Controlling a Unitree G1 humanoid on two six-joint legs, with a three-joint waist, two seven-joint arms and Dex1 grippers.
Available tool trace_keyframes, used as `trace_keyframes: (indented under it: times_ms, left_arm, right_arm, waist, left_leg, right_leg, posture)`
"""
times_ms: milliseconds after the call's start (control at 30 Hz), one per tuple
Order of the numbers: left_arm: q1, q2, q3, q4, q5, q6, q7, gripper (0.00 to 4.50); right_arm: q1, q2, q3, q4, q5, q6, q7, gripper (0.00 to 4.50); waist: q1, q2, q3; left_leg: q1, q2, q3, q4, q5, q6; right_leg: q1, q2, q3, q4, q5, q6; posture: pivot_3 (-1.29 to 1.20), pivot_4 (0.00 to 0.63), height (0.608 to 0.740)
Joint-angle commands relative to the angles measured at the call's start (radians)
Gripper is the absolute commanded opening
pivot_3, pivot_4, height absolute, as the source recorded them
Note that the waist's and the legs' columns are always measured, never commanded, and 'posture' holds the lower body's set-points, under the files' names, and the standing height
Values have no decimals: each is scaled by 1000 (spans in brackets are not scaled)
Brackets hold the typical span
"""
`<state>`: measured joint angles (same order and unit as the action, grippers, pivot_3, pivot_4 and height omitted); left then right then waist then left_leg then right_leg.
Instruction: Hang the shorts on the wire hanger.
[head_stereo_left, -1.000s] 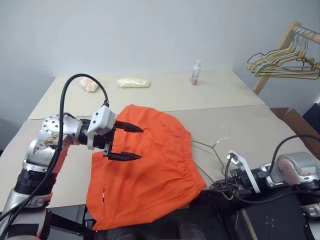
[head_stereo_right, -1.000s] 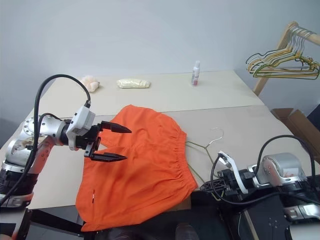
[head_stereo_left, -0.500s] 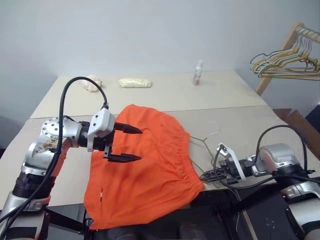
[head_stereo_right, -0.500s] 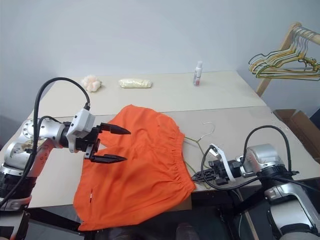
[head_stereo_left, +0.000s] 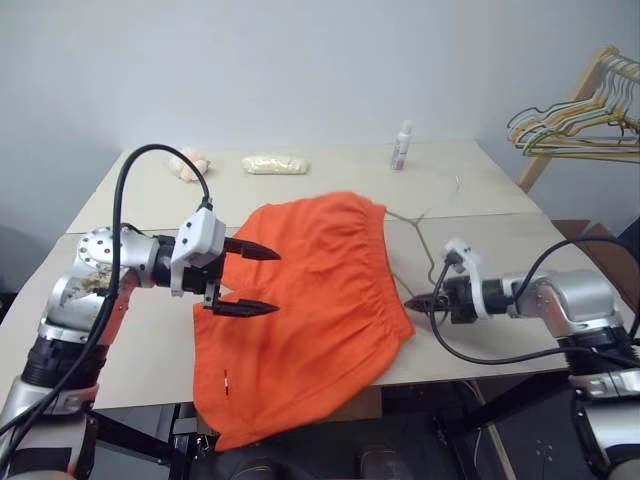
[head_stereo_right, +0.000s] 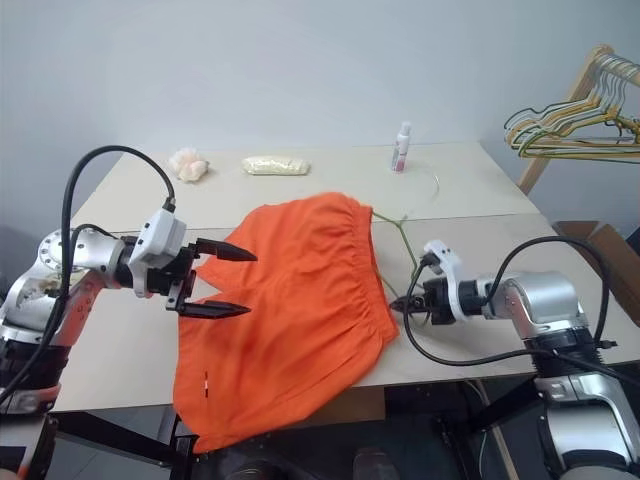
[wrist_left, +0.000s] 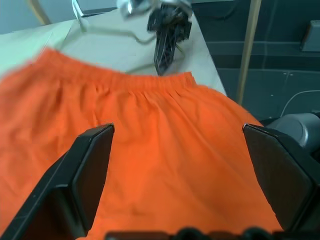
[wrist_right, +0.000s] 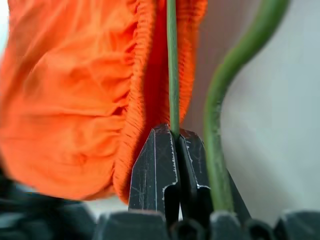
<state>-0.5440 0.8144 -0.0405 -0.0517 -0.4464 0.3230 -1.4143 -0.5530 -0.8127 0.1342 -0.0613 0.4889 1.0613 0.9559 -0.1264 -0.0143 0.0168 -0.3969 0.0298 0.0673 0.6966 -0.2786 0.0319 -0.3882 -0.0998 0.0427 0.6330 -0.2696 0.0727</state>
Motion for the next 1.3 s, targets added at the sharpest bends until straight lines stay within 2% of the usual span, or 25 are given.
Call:
trace_keyframes:
  times_ms: [33,167,300,433,600,733,867,1233,1300]
  left_arm:
    - [-103,28,15,113,50,-87,-28,4466]
    - [-290,26,1,333,133,-219,-54,4466]
    - [-399,6,-44,482,203,-370,-124,4466]
    - [-449,-29,-135,582,286,-502,-193,4466]
    - [-506,-84,-250,711,313,-587,-200,4466]
    - [-548,-132,-319,833,415,-684,-197,4466]
    - [-586,-158,-361,933,490,-787,-197,3644]
    - [-628,-196,-346,1023,493,-836,-200,116]
    - [-626,-204,-336,1023,489,-822,-200,45]
  right_arm:
    - [-15,-52,80,-224,-104,-111,-32,0]
    - [-81,-48,225,-303,-216,-147,-45,0]
    - [-147,-55,344,-305,-306,-157,-26,0]
    - [-202,-29,358,-290,-293,-125,18,0]
    - [-239,-33,380,-276,-302,-112,63,0]
    - [-249,-31,382,-282,-295,-104,86,0]
    - [-259,-27,377,-282,-292,-94,100,0]
    - [-269,-15,354,-285,-269,-54,114,0]
    - [-259,-12,342,-289,-266,-73,111,0]
  waist:
    - [-3,0,0]
    - [-17,0,0]
    - [-39,0,0]
    - [-58,0,0]
    - [-74,0,0]
    - [-81,0,0]
    - [-88,0,0]
    - [-93,0,0]
    - [-95,0,0]
  left_leg:
    - [0,0,0,0,0,0]
    - [0,0,1,1,0,0]
    - [-1,-1,1,1,0,0]
    - [-2,0,0,2,0,0]
    - [-2,0,0,2,0,0]
    - [-3,0,-1,3,0,1]
    - [-2,0,0,3,0,1]
    - [-3,0,-1,3,0,1]
    - [-3,0,-1,3,0,1]
  right_leg:
    - [0,0,0,0,0,0]
    - [0,0,0,-1,0,0]
    - [0,0,-1,-1,0,0]
    - [0,0,-1,1,0,0]
    - [0,0,-1,3,0,0]
    - [-1,0,-1,6,0,0]
    - [-1,0,-1,7,0,0]
    - [-2,0,-1,7,0,0]
    - [-2,0,-1,7,0,0]
  posture:
    - [-192,0,740]
    - [-204,0,740]
    - [-210,0,740]
    - [-209,0,740]
    - [-211,0,740]
    - [-211,0,740]
    - [-215,0,740]
    - [-228,0,740]
    - [-232,0,740]
